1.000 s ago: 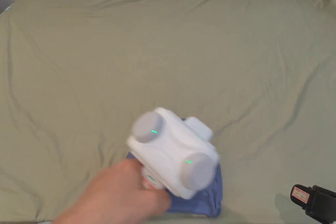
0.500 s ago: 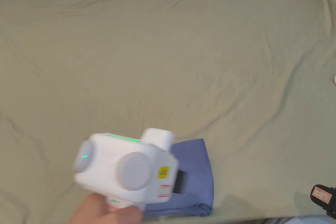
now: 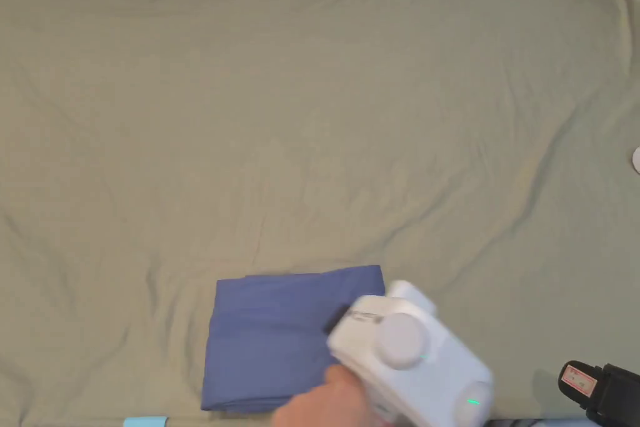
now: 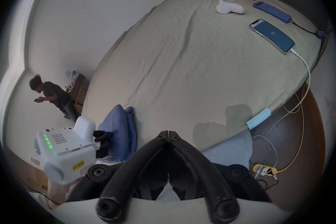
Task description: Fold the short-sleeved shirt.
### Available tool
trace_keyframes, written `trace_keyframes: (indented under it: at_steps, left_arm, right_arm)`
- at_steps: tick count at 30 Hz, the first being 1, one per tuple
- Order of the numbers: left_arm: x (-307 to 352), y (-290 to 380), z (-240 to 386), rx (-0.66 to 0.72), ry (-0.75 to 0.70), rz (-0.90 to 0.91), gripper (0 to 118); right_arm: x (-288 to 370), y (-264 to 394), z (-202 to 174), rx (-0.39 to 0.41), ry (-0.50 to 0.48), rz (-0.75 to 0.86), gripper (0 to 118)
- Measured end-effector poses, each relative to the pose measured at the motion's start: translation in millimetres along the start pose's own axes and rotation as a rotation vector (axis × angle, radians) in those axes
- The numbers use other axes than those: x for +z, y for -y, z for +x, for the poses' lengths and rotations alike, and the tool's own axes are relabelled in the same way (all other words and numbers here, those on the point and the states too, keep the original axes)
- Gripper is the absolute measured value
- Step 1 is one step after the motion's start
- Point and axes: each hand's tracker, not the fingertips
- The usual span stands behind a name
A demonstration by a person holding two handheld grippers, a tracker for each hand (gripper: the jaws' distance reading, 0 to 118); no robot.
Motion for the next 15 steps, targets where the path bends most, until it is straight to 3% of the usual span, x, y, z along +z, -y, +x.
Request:
trace_keyframes:
  at_steps: [4, 7, 9, 11, 15]
  left_arm:
    - [19, -31, 11, 0.151, 0.422, 0.142, 0]
    - [24, -20, -30, 0.317, 0.625, 0.232, 0]
    - [12, 8, -74, 0.487, 0.738, 0.25, 0]
    - [-5, 55, -125, 0.639, 0.816, 0.255, 0]
    - [-42, 146, -210, 0.834, 0.766, 0.234, 0]
  right_arm:
    - [12, 0, 2, -0.017, 0.029, 0.007, 0]
    - [13, -1, -3, -0.002, 0.029, 0.011, 0]
    - [4, -4, -16, 0.039, -0.032, 0.0, 0]
    - [-15, -8, -38, 0.102, -0.11, -0.048, 0]
    - [-72, -11, -87, 0.198, -0.327, -0.188, 0]
